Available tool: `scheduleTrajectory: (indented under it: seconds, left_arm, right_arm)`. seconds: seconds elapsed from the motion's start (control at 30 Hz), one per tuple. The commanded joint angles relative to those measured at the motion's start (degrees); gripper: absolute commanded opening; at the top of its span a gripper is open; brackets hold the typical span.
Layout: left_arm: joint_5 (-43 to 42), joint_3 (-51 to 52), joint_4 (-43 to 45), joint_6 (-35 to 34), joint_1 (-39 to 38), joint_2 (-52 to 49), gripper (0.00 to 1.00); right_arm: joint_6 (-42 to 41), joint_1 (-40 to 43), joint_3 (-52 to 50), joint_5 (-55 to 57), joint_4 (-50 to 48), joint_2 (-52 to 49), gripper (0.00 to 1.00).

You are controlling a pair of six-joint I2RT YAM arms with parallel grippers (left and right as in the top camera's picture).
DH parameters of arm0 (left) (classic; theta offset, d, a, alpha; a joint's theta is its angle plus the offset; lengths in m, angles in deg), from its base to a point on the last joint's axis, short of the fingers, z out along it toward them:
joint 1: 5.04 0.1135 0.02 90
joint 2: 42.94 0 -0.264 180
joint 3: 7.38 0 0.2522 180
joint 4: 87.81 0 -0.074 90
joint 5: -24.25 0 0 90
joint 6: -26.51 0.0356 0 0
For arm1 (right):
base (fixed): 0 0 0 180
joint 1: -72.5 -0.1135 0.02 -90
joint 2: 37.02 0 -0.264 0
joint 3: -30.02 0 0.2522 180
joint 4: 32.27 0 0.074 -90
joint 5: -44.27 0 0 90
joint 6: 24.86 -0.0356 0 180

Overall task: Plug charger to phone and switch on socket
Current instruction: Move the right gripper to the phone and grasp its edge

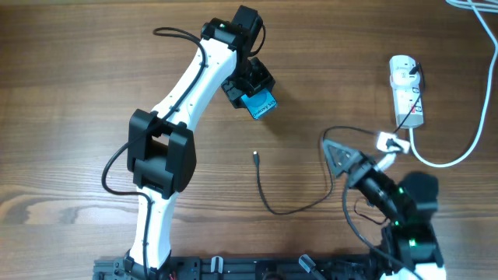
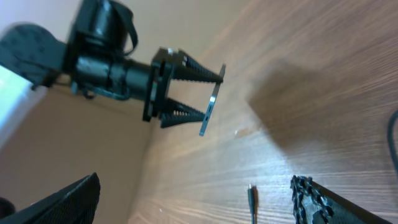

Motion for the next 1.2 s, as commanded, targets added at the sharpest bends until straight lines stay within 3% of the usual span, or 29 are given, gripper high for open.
scheduleTrajectory:
  seconds: [0.0, 0.3, 0.5, 0.87, 1.07, 1.17]
  left_arm:
    - [0.37, -1.27, 0.55, -1.55, 0.04, 0.13, 0.04]
    - [0.37, -1.27, 0.76, -2.58, 0.07, 0.15, 0.04]
    - [0.37, -1.27, 0.94, -4.11, 0.04, 0.13, 0.04]
    - [0.37, -1.27, 1.01, -4.35, 0.07, 0.13, 0.04]
    - [0.37, -1.27, 1.07, -4.35, 0.07, 0.13, 0.04]
    - [0.37, -1.27, 1.42, -4.35, 0.07, 0.13, 0.04]
  right_arm:
    - [3.34, -5.70, 5.11, 7.21, -1.03, -8.50, 1.00]
    - [-1.31, -20.28, 12.48, 23.45, -6.71, -27.93, 0.99]
    - [-5.07, -24.00, 17.49, 25.11, -14.29, -42.80, 0.94]
    - [-4.70, -27.32, 32.81, 27.32, -9.29, -61.53, 0.90]
    - [-5.31, -27.50, 35.12, 29.38, -9.29, -64.04, 0.79]
    - [-6.62, -27.50, 35.50, 29.40, -9.49, -64.89, 0.66]
